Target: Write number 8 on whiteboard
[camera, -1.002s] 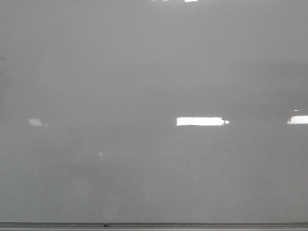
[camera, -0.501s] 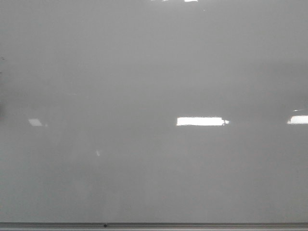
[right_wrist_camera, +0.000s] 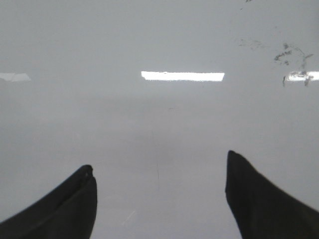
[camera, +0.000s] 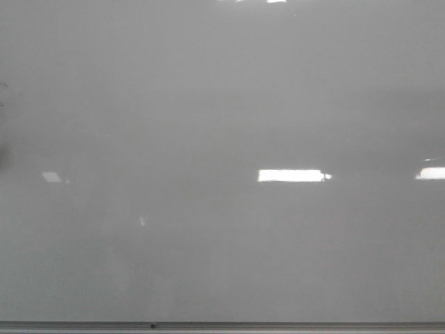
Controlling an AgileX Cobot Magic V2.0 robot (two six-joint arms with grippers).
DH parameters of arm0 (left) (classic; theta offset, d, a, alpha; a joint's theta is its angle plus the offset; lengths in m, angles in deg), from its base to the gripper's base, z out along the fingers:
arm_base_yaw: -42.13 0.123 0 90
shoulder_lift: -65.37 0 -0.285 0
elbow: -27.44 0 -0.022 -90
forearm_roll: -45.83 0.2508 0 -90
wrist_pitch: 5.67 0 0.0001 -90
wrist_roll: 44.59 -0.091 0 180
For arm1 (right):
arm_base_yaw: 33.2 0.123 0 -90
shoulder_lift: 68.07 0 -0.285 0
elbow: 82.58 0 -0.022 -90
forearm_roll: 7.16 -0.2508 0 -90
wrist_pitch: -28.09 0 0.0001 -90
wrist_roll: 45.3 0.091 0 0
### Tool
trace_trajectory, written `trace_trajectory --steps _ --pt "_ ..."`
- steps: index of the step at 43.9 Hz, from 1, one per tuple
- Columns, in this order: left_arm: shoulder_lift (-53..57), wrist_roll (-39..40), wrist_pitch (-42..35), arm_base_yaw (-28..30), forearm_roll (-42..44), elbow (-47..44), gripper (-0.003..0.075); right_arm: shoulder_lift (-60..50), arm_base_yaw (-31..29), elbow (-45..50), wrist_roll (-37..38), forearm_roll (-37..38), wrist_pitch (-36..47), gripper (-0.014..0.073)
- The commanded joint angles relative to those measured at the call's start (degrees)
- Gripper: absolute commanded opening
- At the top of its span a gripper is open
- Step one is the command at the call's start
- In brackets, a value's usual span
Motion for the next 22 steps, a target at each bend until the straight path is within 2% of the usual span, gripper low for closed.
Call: trace_trajectory --steps 1,7,11,18,22 --pt "2.04 0.2 -0.93 0.04 0.73 1.72 -0.0016 0.87 -0.26 -2.05 -0.32 0.29 4.93 0.0561" --pt "4.96 0.2 5.84 0.04 5.41 1.77 -0.0019 0.87 -0.26 -2.05 -0.32 0.29 4.93 0.0561" --pt "7.54 -0.98 16.66 0.04 8.49 3.76 -0.0019 1.02 -0.26 -2.05 -0.32 0.29 4.47 0.0561" --pt "8.67 -15.36 40.34 -3.21 7.6 11.96 -0.0019 4.84 0.4 -4.58 -0.37 0.05 -0.24 0.0561" --pt "8.67 -22.91 48.65 -7.38 7.6 15.8 -0.0019 9.44 2.16 -7.43 -0.37 -0.17 -3.77 0.0561"
